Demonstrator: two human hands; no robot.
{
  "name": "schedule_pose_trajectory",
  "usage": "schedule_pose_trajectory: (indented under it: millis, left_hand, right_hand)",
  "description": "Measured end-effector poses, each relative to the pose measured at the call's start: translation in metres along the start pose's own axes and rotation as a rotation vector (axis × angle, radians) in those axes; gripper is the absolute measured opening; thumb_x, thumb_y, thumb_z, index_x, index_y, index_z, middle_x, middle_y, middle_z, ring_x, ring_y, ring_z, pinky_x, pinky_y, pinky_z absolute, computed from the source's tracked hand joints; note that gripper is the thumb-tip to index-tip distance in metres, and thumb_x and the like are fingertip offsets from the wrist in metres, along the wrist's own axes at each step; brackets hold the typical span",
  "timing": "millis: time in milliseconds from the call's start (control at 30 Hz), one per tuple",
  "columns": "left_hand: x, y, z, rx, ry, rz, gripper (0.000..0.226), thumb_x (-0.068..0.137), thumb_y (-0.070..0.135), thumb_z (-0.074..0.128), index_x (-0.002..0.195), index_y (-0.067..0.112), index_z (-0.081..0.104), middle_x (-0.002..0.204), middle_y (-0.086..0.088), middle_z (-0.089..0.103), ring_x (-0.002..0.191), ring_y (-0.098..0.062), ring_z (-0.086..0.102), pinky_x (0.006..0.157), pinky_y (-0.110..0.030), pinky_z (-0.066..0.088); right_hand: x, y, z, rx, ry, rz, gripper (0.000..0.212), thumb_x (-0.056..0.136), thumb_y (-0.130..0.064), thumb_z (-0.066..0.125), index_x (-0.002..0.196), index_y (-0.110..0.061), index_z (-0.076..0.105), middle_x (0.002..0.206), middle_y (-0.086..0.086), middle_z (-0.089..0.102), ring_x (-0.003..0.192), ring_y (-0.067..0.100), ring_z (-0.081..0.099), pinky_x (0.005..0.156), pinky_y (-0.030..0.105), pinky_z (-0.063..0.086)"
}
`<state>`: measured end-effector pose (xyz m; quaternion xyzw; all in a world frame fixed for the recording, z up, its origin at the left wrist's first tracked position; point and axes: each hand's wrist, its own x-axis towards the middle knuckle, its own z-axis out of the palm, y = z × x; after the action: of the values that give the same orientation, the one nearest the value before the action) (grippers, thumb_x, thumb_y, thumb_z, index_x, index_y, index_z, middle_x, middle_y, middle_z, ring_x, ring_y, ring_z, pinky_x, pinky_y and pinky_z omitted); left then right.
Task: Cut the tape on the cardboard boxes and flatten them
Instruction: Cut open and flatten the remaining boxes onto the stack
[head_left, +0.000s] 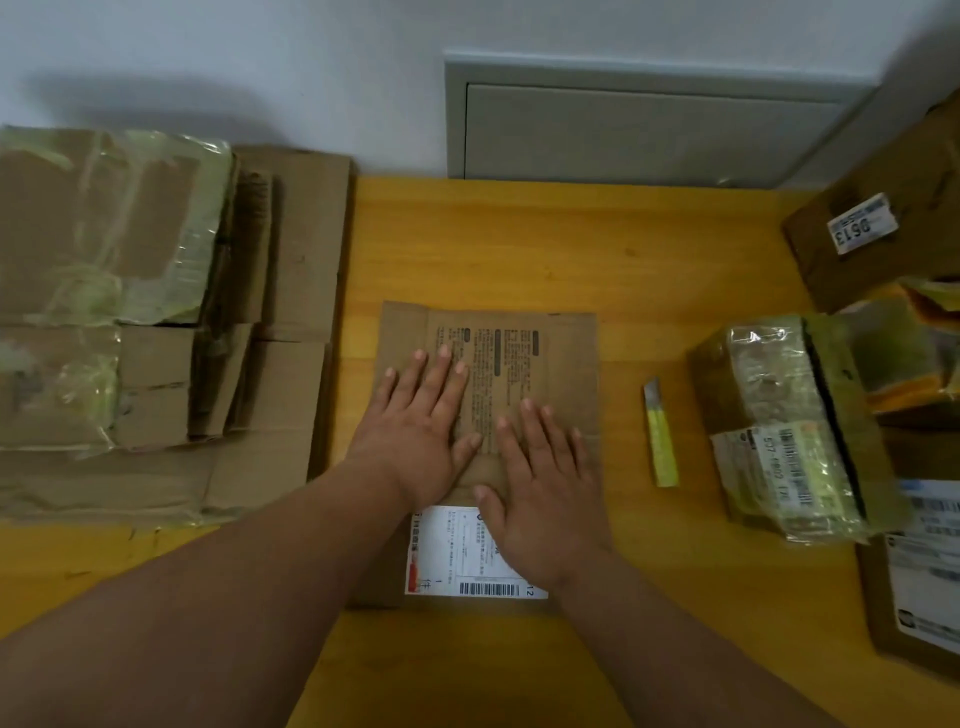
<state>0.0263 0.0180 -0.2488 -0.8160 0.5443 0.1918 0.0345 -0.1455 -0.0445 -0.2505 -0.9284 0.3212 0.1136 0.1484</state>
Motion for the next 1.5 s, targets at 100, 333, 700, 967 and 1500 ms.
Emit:
schedule_pose_trajectory:
  millis: [100, 333, 700, 967, 1500]
  left_hand:
    - [0.003, -0.005, 0.009, 0.014, -0.059, -0.012, 0.074, 0.091, 0.066, -0.001, 0.143, 0.027, -0.036, 0.152, 0.002, -0.042, 0.139, -0.019, -0.04, 0.115, -0.041, -0.023]
    - [0.022, -0.005, -0.016, 0.007, 0.186, 0.015, 0.065, 0.09, 0.055, 0.027, 0.147, 0.024, 0.031, 0.151, -0.006, 0.036, 0.129, -0.028, 0.035, 0.101, -0.045, 0.029]
    - [0.052, -0.018, 0.002, 0.024, 0.033, 0.004, 0.071, 0.093, 0.058, -0.002, 0.155, 0.026, -0.016, 0.162, 0.003, -0.025, 0.148, -0.02, -0.024, 0.114, -0.041, -0.02]
    - [-0.026, 0.0, 0.021, 0.038, 0.045, 0.058, 0.068, 0.098, 0.056, -0.001, 0.153, 0.02, -0.018, 0.159, 0.002, -0.03, 0.146, -0.016, -0.03, 0.12, -0.042, -0.015]
    - [-0.092, 0.03, 0.039, -0.012, -0.01, -0.024, 0.068, 0.092, 0.055, -0.014, 0.151, 0.021, -0.023, 0.159, 0.002, -0.03, 0.144, -0.016, -0.034, 0.119, -0.044, -0.018]
  right_hand:
    - [0.023, 0.0, -0.016, 0.037, 0.147, 0.009, 0.056, 0.088, -0.047, 0.041, 0.136, -0.019, 0.048, 0.147, 0.01, 0.04, 0.142, 0.031, 0.031, 0.119, 0.047, 0.01]
    - [0.077, 0.01, -0.016, -0.051, 0.026, 0.036, 0.068, 0.1, -0.054, 0.01, 0.157, -0.021, -0.005, 0.163, 0.002, -0.019, 0.149, 0.019, -0.021, 0.121, 0.045, -0.011]
    - [0.108, 0.014, -0.026, -0.014, 0.02, 0.038, 0.063, 0.102, -0.048, 0.015, 0.156, -0.024, -0.008, 0.164, -0.001, -0.019, 0.149, 0.02, -0.021, 0.119, 0.048, -0.014]
    - [0.105, 0.014, -0.027, -0.011, -0.031, 0.046, 0.064, 0.103, -0.049, 0.012, 0.155, -0.023, -0.014, 0.16, -0.003, -0.028, 0.146, 0.017, -0.029, 0.116, 0.045, -0.021]
    - [-0.002, -0.004, 0.012, -0.033, 0.007, 0.002, 0.063, 0.1, -0.051, 0.005, 0.151, -0.025, -0.019, 0.159, -0.004, -0.03, 0.142, 0.014, -0.036, 0.113, 0.044, -0.028]
